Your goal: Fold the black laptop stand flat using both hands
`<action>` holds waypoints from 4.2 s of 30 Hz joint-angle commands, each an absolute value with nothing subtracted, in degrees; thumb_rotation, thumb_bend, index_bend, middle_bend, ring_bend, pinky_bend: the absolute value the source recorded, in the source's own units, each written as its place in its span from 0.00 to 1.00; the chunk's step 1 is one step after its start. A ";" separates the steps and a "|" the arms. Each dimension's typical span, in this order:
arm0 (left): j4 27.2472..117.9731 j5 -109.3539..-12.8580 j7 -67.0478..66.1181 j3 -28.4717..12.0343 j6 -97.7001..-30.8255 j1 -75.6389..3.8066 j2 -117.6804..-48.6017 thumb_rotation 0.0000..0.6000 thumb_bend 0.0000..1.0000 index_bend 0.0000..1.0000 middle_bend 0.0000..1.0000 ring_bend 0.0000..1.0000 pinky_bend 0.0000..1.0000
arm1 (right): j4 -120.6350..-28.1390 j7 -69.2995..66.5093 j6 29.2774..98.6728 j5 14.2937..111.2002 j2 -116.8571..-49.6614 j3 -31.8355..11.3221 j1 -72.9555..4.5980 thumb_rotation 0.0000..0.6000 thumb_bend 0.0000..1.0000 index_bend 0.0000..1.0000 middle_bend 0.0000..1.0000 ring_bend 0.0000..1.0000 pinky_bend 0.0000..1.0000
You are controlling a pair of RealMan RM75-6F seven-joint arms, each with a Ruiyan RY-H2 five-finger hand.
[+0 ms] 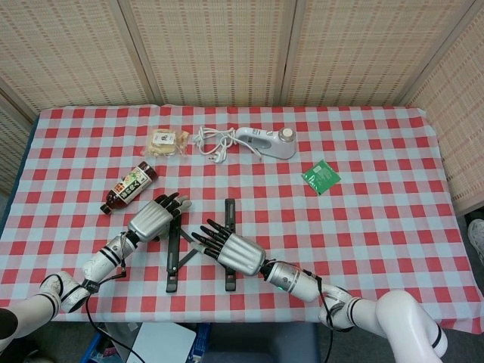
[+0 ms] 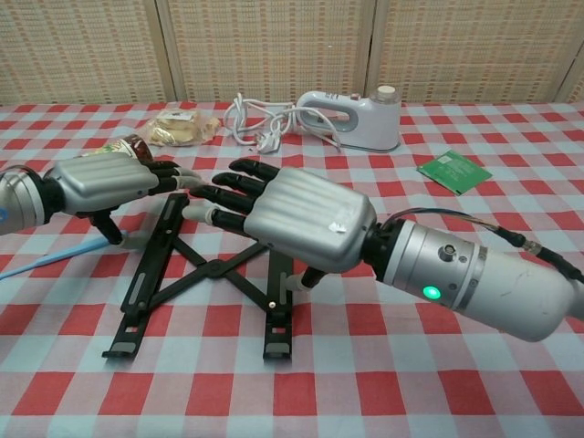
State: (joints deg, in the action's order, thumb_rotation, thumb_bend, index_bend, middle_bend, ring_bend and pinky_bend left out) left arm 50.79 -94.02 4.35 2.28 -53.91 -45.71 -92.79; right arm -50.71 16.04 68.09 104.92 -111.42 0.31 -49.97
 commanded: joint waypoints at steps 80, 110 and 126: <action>56.02 -92.56 7.01 2.51 -53.84 -47.00 -92.72 1.00 0.29 0.00 0.00 0.00 0.18 | -38.33 12.37 75.66 105.62 -119.56 1.59 -49.47 1.00 0.00 0.00 0.00 0.00 0.00; 63.88 -88.82 5.13 1.64 -55.72 -43.84 -85.42 1.00 0.29 0.00 0.00 0.00 0.18 | -55.70 11.97 72.00 106.08 -107.44 2.29 -53.53 1.00 0.00 0.00 0.00 0.00 0.00; 65.82 -88.20 6.79 1.57 -59.81 -39.56 -81.23 1.00 0.29 0.00 0.00 0.00 0.18 | -70.38 3.97 44.77 104.31 -94.89 2.76 -67.98 1.00 0.02 0.00 0.01 0.00 0.00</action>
State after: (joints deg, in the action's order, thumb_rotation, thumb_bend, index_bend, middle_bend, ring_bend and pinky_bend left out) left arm 65.77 -88.14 6.76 1.57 -59.76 -39.61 -81.28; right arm -69.24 5.68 47.93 104.86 -95.89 2.82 -65.48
